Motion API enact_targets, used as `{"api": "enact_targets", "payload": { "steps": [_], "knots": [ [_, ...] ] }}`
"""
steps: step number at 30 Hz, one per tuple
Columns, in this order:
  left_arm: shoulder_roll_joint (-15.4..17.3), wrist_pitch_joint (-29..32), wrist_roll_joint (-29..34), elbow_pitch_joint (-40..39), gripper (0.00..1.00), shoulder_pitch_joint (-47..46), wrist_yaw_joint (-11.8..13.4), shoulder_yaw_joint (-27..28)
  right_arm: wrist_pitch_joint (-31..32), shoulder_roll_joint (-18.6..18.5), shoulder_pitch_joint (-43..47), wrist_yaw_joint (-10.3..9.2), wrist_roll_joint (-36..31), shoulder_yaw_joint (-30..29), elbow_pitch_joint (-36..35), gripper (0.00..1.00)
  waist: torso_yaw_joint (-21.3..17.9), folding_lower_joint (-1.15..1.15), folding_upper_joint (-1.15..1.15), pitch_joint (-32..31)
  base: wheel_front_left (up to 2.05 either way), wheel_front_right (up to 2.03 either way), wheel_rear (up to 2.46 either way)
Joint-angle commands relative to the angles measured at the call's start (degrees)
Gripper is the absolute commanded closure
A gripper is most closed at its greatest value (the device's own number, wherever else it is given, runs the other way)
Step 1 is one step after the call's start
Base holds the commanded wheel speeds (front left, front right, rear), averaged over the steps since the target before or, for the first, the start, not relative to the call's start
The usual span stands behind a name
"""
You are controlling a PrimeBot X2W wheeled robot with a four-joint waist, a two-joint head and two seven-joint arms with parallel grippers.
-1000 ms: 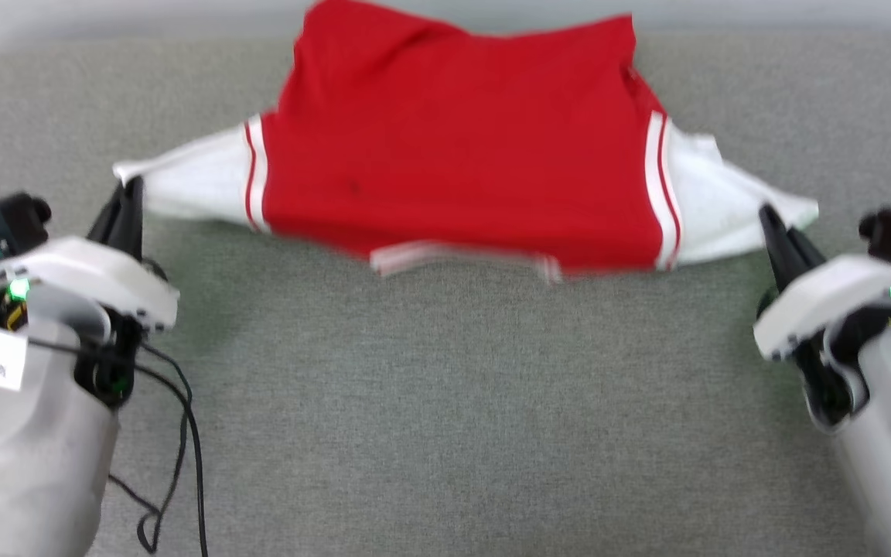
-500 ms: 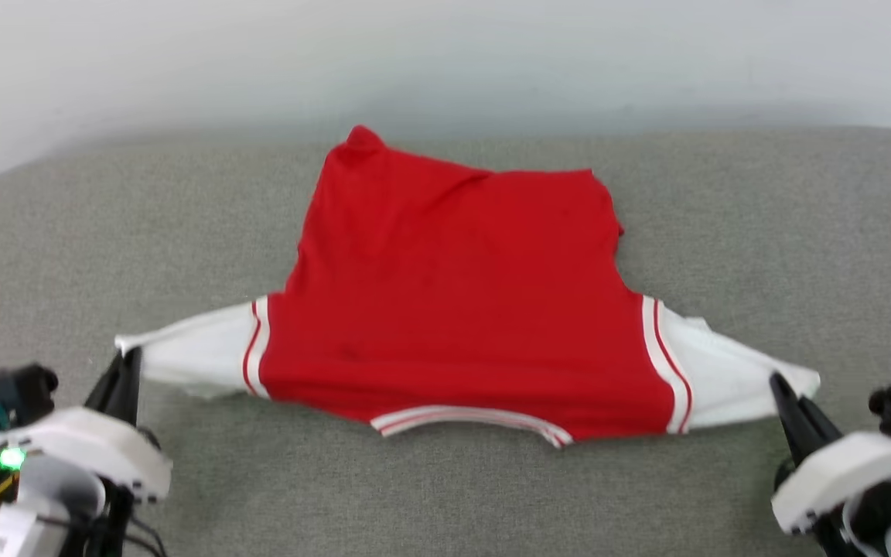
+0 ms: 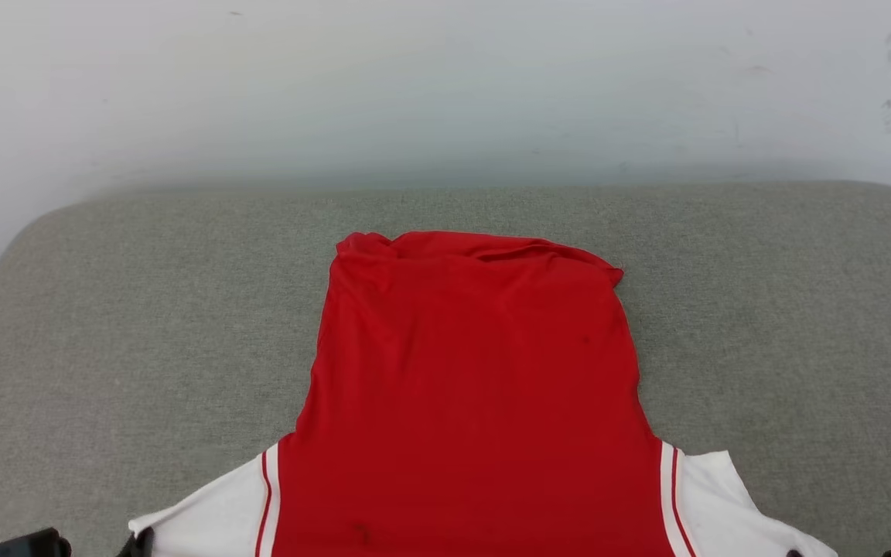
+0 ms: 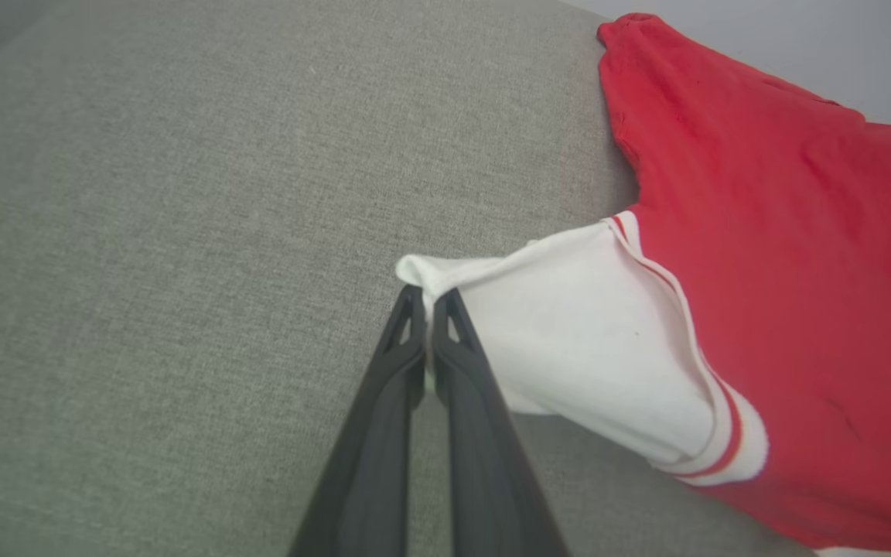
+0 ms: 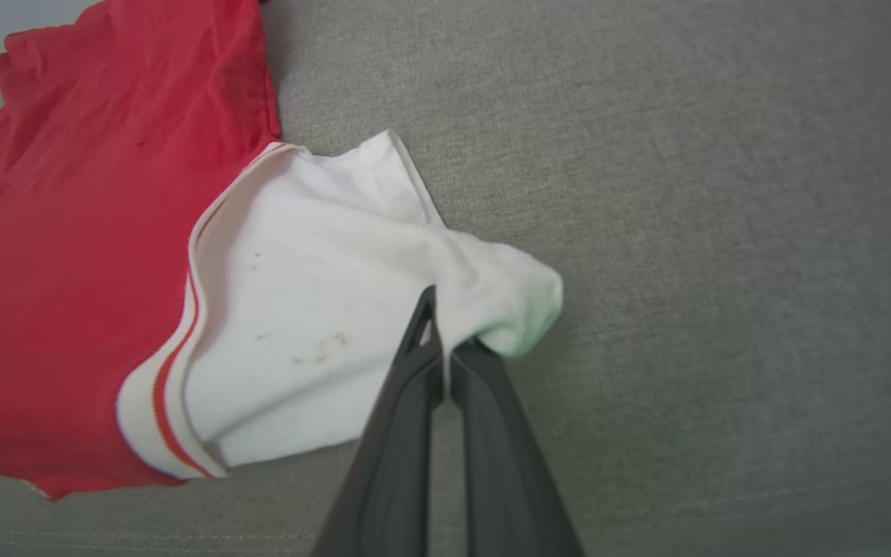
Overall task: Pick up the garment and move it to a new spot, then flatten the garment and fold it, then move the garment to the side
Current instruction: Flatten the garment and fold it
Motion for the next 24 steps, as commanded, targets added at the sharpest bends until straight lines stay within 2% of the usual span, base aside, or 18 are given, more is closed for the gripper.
{"api": "enact_targets", "payload": {
  "steps": [1, 8, 10, 11, 19, 24],
  "knots": [
    [-0.37, -0.44, -0.44, 0.52, 1.0, 1.19, 0.4, 0.14, 0.32, 0.11, 1.31, -0.12, 0.14, -0.5, 0.17, 1.0, 0.22, 0.01, 0.0, -0.23, 0.0, 0.0, 0.0],
    [-2.85, -2.78, -0.14, 3.35, 1.0, 1.04, -2.14, -1.86, 0.89, 0.43, 2.93, -0.11, 0.07, 0.93, 3.79, 1.0, 1.26, 0.01, 0.0, -0.37, 0.0, 0.0, 0.0],
    [-3.92, -4.02, 0.88, 4.87, 1.0, -0.7, -3.47, -3.38, -0.6, 0.47, 2.01, -0.1, 1.29, 1.75, 5.68, 0.27, 2.26, 0.01, 0.0, -0.33, 0.0, 0.0, 0.0],
    [-5.01, -5.42, 1.95, 6.16, 1.0, -2.46, -4.73, -4.66, -3.0, 0.47, 0.02, -0.08, 2.17, 2.7, 5.87, 0.0, 3.4, 0.01, 0.0, -0.01, 0.0, 0.0, 0.0],
    [-6.56, -6.97, 5.17, 5.81, 1.0, -7.4, -6.35, -7.7, -5.91, -1.03, -6.85, -0.08, 3.23, 1.2, 7.06, 0.0, 6.95, 0.01, 0.0, 2.04, 0.0, 0.0, 0.0],
    [-7.82, -8.26, 6.73, 4.5, 1.0, -10.61, -6.79, -8.77, -5.55, -3.79, -16.27, -0.08, 5.28, -1.03, 11.36, 0.0, 9.59, 0.01, 0.0, 5.33, 0.0, 0.0, 0.0]
  ]
}}
